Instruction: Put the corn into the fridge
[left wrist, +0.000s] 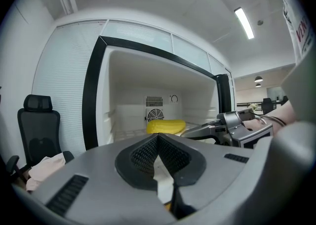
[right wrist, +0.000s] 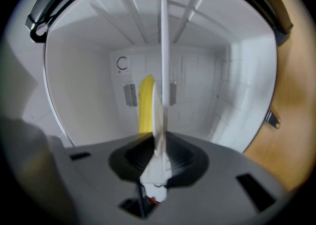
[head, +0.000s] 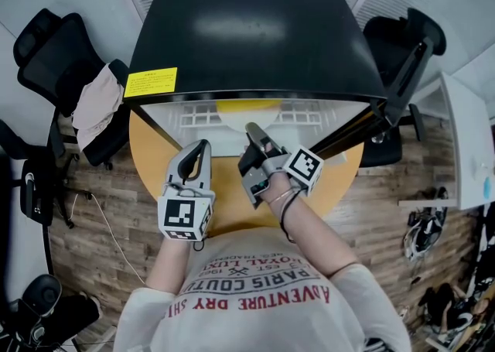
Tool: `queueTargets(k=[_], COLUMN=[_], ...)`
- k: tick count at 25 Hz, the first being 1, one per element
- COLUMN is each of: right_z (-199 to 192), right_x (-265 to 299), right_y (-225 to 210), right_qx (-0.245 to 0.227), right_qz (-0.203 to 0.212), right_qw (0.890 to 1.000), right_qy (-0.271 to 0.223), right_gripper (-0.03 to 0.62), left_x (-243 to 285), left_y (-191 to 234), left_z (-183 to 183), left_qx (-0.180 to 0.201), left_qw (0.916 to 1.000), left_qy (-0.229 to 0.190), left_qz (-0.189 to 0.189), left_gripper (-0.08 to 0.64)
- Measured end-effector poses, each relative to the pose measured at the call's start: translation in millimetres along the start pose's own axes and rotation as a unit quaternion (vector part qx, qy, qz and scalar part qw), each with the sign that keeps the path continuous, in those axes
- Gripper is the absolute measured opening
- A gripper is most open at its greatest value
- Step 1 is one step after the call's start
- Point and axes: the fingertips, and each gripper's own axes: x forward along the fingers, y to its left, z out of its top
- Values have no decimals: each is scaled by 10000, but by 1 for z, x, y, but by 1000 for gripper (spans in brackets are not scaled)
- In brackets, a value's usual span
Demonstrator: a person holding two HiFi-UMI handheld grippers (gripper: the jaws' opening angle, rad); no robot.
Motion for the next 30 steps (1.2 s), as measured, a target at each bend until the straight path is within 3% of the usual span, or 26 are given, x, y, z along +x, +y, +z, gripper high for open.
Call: queueTargets(k=[6, 10, 14, 18, 19, 21, 24, 28, 30], right_z=[-11, -27, -43, -48, -45, -34, -28, -35, -41], right_x=[-13, -28, -46, -55, -57, -65, -74, -82, -84], right_y=[-2, 1, 2, 16, 20, 23, 31, 44, 54], right_qx=[80, -143, -962, -2336, -2818, -3887, -5305, -6752, -7099], right_qz=[3, 72, -55, 9, 2, -189, -415, -490, -352], right_qw=[9999, 9996, 9940, 9706, 9583, 9209, 8466, 7359, 7033], right_qy=[74, 225, 515, 574, 482, 206, -44, -136, -144], right_gripper=[91, 91, 40, 31, 31, 31, 31, 31, 31], left_x=[-2, -6, -9, -13, -14, -16, -18, -18, -19], left_y=[-5, -11, -19, -27, -29, -31, -32, -32, -33], left_z=[1, 1, -1, -1, -1, -3, -6, -6, -4], left_qx=[-16, -26, -54, -41, -39, -42, -67, -68, -48], left_qw=[10000, 9999, 9997, 9994, 9994, 9992, 9992, 9991, 9990], left_qy=[-24, -32, -22, -22, -15, 3, 27, 27, -13], left_qz=[-56, -121, -219, -334, -356, -386, -406, -425, -447], left_gripper=[25, 25, 25, 25, 25, 25, 25, 25, 25])
